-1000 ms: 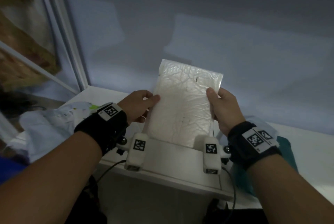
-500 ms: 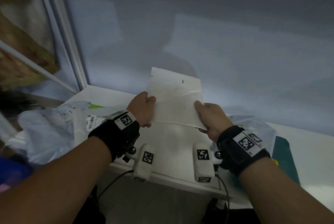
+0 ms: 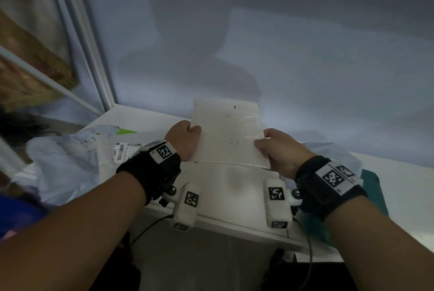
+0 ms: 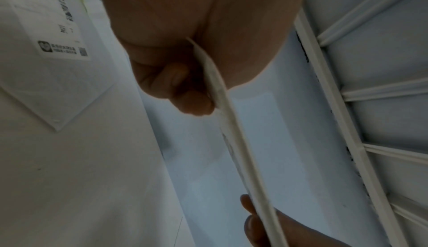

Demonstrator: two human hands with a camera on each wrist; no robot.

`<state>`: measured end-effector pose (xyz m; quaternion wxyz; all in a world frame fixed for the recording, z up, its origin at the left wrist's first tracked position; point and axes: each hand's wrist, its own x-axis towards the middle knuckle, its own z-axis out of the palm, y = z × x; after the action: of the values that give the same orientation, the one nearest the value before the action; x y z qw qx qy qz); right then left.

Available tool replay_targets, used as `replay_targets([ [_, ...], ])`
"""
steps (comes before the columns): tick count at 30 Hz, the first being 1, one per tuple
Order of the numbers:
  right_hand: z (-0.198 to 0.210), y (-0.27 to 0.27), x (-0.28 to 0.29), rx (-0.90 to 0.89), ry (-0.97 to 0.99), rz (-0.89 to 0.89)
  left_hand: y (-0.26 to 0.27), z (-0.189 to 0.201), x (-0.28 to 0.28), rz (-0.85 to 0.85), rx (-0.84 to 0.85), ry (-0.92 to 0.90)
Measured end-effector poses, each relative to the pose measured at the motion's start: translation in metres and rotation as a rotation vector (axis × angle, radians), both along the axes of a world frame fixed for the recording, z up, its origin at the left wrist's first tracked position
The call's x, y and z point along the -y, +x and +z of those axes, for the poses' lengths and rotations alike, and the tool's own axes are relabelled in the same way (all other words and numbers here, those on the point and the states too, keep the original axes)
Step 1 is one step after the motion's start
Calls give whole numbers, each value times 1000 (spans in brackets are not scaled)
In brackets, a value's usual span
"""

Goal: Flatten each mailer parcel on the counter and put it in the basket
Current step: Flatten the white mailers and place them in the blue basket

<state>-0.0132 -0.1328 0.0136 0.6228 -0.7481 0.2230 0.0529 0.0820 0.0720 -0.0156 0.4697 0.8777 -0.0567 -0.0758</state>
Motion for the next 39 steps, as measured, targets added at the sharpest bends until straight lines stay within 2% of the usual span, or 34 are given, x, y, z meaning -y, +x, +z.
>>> replay_targets([
  [3,-8,-1,3,-20,-92,-13,0,-15,2,53,-98,-64],
  [5,-19,0,5,-55,-150,-24,-2,-26,4,5,-131,-57],
  [9,-41,2,7,-209,-246,3,-5,-43,3,-146,-96,132],
  [13,-56,3,9,-329,-340,120,-7,-55,1,-295,-139,273],
  [18,-70,10,24,-242,-438,30,-10,-58,5,-376,-193,369],
  [22,-67,11,27,-314,-571,75,-15,-53,11,-412,-284,393],
  [25,-64,8,24,-357,-669,109,-21,-54,9,-443,-255,402],
  [27,-61,7,20,-363,-641,104,-23,-56,7,-414,-205,407],
  [31,-58,3,12,-390,-436,46,-27,-53,8,-360,-74,427],
  [36,-58,-6,6,-480,-183,66,-38,-48,15,-422,75,516],
  [39,-67,-1,12,-429,-271,97,-47,-47,22,-545,136,547],
])
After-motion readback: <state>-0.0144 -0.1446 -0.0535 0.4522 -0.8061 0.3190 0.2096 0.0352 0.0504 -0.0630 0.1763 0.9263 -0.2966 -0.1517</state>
